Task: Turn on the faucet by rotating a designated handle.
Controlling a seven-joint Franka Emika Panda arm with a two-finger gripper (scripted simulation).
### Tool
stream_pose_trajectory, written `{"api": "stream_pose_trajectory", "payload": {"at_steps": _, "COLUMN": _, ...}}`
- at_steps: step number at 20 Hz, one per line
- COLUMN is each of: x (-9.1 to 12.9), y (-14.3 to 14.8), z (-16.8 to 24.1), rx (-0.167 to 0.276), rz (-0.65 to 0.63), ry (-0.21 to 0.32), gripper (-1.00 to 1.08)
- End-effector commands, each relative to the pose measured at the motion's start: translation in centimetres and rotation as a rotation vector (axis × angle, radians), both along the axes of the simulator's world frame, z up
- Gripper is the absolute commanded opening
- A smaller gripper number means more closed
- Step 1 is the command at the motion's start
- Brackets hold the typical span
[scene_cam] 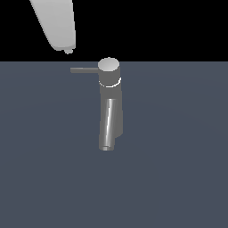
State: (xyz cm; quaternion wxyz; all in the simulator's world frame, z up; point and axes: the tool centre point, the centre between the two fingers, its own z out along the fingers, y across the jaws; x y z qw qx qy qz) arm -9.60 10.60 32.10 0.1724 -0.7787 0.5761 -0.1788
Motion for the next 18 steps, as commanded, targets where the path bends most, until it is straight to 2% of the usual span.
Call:
{"api": "stream_pose_trajectory", "payload": {"at_steps": 1, "x": 1.0, "y": 0.0, "z": -0.5, "rx": 0.018, "rz": -0.053, "ry": -0.015, "gripper": -1.0}}
{"api": "stream_pose_trajectory", "payload": {"at_steps": 10, "x": 4.0, "y": -0.4, "z": -1.8, "rx": 0.065, "rz": -0.21, "ry": -0.057, "gripper": -1.0}}
{"api": "stream_pose_trajectory", "payload": {"at_steps": 18, "x": 5.6, "y": -0.8, "z": -2.5, "rx": 0.087, "rz": -0.296, "ry": -0.078, "gripper": -1.0}}
